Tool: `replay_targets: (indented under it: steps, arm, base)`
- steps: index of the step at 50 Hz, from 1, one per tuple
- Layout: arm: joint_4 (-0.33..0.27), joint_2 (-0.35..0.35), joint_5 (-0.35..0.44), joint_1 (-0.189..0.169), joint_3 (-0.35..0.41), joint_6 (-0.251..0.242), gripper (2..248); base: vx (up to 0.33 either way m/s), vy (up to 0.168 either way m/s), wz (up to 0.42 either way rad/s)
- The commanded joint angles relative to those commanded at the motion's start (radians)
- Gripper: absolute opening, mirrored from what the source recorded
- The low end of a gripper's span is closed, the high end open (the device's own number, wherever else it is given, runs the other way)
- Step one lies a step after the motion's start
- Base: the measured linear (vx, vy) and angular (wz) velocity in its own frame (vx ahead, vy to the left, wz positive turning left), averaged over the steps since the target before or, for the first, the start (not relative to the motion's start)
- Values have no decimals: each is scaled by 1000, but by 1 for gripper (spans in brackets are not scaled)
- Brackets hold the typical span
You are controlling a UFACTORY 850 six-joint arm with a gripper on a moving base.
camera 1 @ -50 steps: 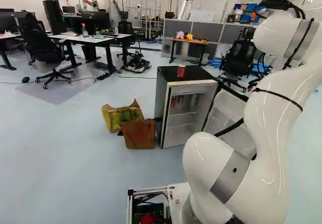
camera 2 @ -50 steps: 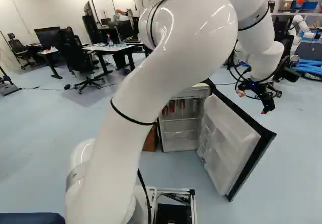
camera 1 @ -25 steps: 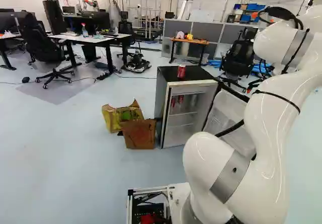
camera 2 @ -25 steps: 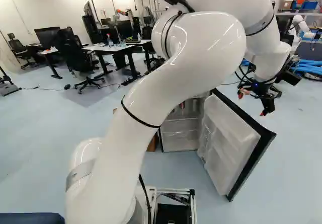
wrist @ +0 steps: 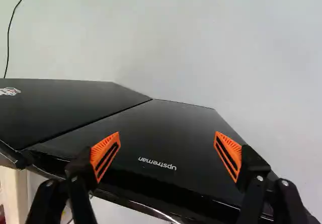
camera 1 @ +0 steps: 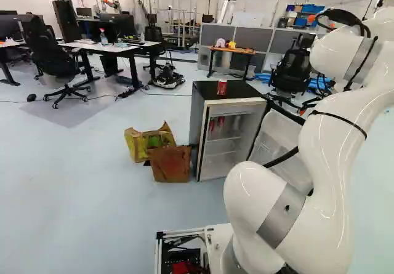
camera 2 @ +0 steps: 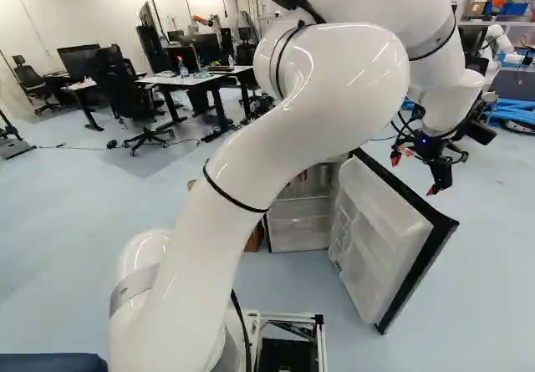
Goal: Grab a drink from the fridge
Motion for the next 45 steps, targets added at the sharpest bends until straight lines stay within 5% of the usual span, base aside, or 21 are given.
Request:
replay_targets:
  steps: [45]
  arm:
    - [0,-29,-18,0,-10,0,247]
  base:
    - [0,0,0]
